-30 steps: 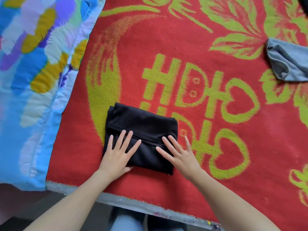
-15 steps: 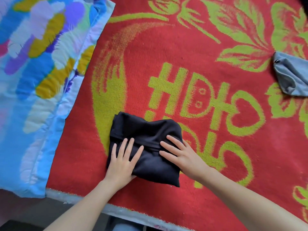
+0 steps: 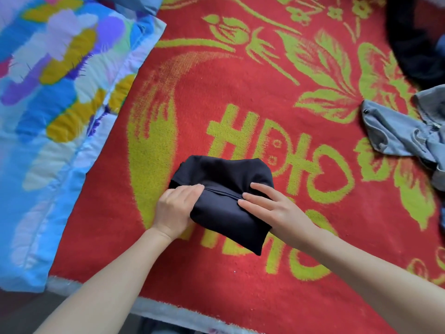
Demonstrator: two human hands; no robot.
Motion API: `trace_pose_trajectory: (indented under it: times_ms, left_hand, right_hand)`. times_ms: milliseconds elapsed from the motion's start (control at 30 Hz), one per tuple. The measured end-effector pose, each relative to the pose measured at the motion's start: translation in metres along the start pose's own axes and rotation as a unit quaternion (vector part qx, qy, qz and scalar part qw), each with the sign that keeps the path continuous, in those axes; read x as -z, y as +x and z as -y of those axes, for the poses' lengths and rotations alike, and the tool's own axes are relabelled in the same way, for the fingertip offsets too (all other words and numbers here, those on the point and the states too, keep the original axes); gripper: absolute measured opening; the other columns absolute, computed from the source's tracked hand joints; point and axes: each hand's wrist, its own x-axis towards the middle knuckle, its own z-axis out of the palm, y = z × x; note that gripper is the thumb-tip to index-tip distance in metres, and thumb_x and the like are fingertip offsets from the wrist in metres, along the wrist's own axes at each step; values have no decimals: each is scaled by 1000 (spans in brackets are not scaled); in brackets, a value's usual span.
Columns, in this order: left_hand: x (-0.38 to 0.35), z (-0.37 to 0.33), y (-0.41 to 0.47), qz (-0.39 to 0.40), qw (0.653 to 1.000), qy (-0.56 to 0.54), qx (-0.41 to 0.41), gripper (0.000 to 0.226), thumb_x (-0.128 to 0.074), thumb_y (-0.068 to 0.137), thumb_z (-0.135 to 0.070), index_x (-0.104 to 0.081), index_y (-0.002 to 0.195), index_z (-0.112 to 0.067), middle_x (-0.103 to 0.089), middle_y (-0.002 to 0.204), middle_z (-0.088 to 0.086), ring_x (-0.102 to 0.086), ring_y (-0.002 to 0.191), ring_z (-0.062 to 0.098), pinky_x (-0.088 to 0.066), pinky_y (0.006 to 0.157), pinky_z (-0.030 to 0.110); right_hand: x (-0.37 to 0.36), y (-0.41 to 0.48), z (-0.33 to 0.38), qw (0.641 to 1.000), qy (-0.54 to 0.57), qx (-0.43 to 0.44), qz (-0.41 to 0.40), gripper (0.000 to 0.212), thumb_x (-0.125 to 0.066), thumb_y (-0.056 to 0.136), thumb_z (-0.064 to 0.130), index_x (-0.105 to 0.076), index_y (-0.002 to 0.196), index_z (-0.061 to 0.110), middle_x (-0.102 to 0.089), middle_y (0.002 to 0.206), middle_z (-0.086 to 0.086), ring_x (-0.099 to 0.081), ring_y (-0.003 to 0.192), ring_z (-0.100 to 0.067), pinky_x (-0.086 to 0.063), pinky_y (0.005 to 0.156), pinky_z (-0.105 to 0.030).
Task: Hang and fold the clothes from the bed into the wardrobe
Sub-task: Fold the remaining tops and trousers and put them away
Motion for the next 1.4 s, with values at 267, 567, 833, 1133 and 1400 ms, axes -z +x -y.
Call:
trace_pose_trajectory:
  times_ms: [267,567,833,1133,1400]
  left_hand:
    - [101,-59,-45,-99,985,-3,143,48,-41,68,-6,-52,114,-12,-72,96,8,-55,93,15,-40,70,27]
    - [232,-153,-145,-135,952,104,255,51,-42,57,-15,-51,108,-18,-73,87,3,-60,82,13,-42,70,23]
    - [323,-219,-278,-112,850,31,514,55,-32,63,-49,-59,108,-34,-70,98,-9,-64,92,11,-41,70,22]
    - [403,-322,-433,-259,684,26,681,34,-60,82,-41,-46,99,-66,-60,90,-36,-59,107,8,-39,70,9]
    - [444,-419,-618,-342,605,90,713,41,-59,69,-48,-42,97,-73,-40,69,-60,-59,82,1,-40,64,6]
  right_hand:
    - [79,28,52,978,-98,179,-40,31,-34,98,12,-49,124,17,-65,117,-6,-50,119,-29,-38,100,-57]
    - [148,31,174,944,-2,327,48,53,-54,68,2,-52,120,14,-69,106,-7,-66,95,-23,-55,75,-29]
    - [155,56,333,891,25,363,273,66,-51,73,12,-45,139,17,-54,132,-7,-48,122,-20,-32,95,-20]
    - [166,31,571,765,21,589,260,55,-63,68,12,-62,123,10,-65,117,-16,-62,107,-29,-39,92,-26]
    - [122,-76,758,700,-22,659,274,58,-64,81,7,-49,135,16,-53,135,-9,-48,125,-23,-35,104,-28]
